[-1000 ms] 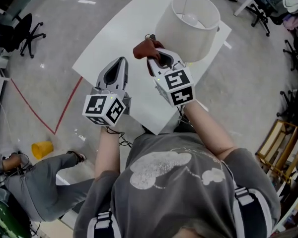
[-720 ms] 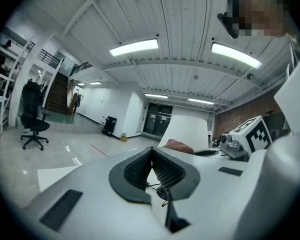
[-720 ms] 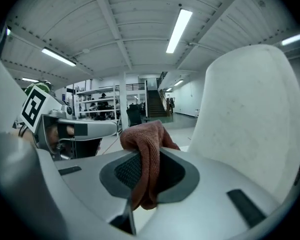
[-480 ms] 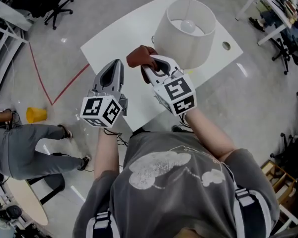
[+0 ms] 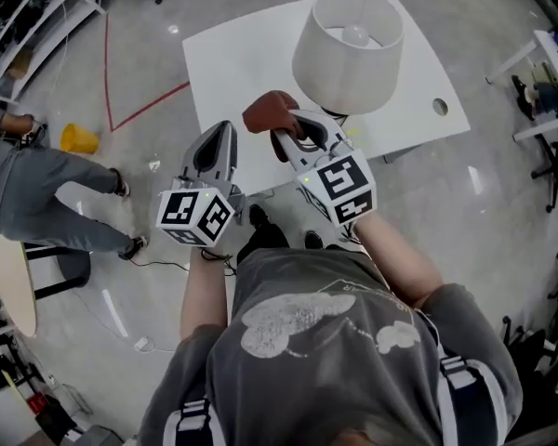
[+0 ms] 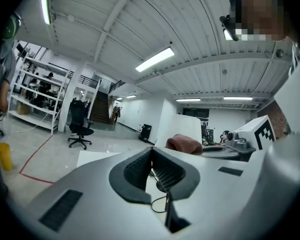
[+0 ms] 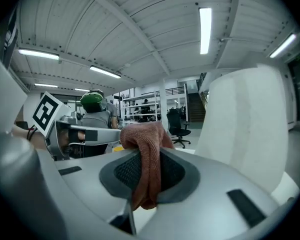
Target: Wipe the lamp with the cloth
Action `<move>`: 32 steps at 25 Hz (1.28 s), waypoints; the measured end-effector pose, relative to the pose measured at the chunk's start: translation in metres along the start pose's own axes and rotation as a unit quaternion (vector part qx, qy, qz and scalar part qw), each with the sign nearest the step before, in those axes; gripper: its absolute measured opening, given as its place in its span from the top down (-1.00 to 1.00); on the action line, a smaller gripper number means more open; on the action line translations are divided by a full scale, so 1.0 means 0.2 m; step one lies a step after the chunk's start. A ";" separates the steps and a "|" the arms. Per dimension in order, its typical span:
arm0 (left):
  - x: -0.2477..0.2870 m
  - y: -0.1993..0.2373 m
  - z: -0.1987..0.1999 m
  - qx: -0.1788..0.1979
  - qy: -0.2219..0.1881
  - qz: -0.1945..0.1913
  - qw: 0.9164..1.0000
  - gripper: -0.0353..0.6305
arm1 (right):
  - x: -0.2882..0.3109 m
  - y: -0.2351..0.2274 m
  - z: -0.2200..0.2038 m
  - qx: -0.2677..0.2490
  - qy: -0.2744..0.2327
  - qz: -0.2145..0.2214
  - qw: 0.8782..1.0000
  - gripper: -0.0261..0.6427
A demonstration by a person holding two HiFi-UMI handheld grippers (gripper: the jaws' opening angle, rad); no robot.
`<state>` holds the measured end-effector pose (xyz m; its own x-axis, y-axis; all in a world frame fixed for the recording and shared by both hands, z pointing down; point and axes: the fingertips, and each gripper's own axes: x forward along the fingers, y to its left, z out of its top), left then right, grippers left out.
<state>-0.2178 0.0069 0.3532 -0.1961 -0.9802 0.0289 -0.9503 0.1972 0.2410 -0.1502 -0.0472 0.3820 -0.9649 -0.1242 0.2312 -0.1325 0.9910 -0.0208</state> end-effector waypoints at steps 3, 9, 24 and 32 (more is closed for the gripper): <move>-0.10 -0.04 -0.02 -0.001 0.005 0.021 1.000 0.87 | -0.05 0.05 -0.03 0.008 -0.002 0.020 1.000 0.75; -0.23 -0.10 -0.11 -0.006 0.017 0.036 0.999 0.87 | -0.13 0.10 -0.13 0.023 0.006 0.033 0.999 0.75; -0.48 -0.15 -0.26 -0.032 0.018 0.018 0.999 0.87 | -0.28 0.22 -0.25 -0.018 0.031 0.006 0.999 0.75; -0.67 -0.21 -0.34 -0.045 0.024 0.011 0.999 0.87 | -0.44 0.28 -0.36 -0.014 0.049 -0.018 0.999 0.75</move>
<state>-0.1352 0.1285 0.4055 -0.2026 -0.9759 0.0811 -0.9199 0.2181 0.3258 -0.0565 0.0238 0.4307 -0.9326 -0.1547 0.3260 -0.1583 0.9873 0.0156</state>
